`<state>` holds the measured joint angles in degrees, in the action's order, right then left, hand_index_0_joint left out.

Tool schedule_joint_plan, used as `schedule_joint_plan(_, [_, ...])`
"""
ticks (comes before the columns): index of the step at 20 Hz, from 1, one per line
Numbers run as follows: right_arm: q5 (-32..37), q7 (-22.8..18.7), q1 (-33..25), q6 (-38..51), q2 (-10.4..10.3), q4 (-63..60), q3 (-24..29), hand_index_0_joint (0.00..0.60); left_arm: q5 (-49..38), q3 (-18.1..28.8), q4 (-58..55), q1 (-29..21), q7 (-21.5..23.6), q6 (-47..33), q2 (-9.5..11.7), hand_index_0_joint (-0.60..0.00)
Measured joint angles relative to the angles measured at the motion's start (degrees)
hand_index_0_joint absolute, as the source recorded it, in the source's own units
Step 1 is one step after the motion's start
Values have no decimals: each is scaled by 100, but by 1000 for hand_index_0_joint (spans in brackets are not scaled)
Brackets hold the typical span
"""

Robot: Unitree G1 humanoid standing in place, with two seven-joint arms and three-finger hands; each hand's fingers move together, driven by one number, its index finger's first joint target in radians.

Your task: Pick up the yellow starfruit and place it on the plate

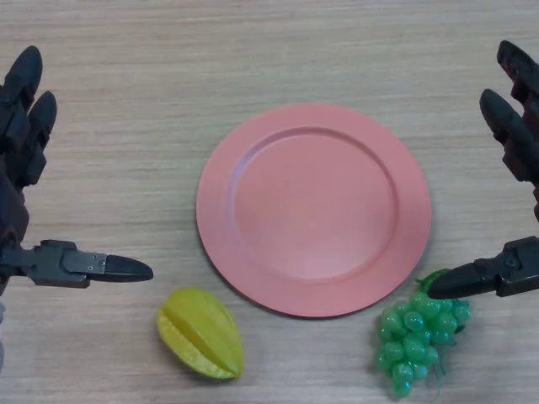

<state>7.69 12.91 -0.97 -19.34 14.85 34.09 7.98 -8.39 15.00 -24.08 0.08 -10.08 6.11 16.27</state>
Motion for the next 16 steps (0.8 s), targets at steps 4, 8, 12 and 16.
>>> schedule_joint_plan(4, [-1,1,-81,0,3,-40,0,0,0,0,85,17,-73,0,0,0])
schedule_joint_plan(8, [-2,2,-112,0,4,-236,-5,0,0,1,188,14,-72,0,1,0])
schedule_joint_plan(12, [-1,1,-130,0,3,-272,-12,0,296,-121,165,286,-67,-156,-181,0])
schedule_joint_plan(16, [-1,-1,-189,2,4,-444,-73,0,1280,-756,-83,769,-104,-166,-369,0])
